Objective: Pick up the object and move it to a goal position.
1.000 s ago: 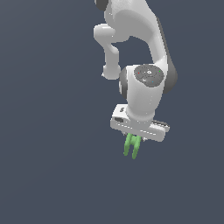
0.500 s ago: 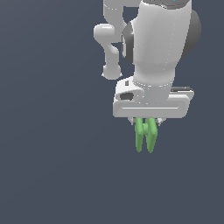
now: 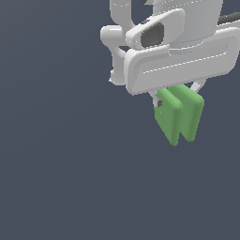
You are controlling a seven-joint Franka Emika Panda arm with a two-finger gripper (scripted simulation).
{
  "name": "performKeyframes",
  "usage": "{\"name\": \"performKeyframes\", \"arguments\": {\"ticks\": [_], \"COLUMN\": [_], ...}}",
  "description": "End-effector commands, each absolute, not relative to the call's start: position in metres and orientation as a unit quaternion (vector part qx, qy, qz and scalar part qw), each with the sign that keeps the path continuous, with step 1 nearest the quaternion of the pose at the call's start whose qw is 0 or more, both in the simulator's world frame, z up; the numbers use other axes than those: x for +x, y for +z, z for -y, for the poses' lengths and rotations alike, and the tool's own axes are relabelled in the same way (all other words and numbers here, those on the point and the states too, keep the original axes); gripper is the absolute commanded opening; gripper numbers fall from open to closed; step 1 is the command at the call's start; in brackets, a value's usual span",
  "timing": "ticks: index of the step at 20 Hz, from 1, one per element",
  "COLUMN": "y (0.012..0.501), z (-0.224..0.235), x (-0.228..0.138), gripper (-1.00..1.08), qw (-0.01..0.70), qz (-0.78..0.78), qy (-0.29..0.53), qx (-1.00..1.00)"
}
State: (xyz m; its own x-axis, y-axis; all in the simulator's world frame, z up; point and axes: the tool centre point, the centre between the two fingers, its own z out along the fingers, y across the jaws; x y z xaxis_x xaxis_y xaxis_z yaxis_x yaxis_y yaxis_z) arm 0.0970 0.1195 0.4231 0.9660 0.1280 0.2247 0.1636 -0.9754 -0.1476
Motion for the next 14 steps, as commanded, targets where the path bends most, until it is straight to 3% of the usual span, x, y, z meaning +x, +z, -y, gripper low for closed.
{"name": "performKeyframes", "arguments": {"ticks": [1, 14], "y": [0.451, 0.528], "z": [-0.121, -0.123], "x": [0.094, 0.086], "gripper": [-1.00, -1.00], "qw": [0.090, 0.110], "qz": [0.102, 0.175], "qy": [-0.116, -0.137], "qx": [-0.984, -0.969]}}
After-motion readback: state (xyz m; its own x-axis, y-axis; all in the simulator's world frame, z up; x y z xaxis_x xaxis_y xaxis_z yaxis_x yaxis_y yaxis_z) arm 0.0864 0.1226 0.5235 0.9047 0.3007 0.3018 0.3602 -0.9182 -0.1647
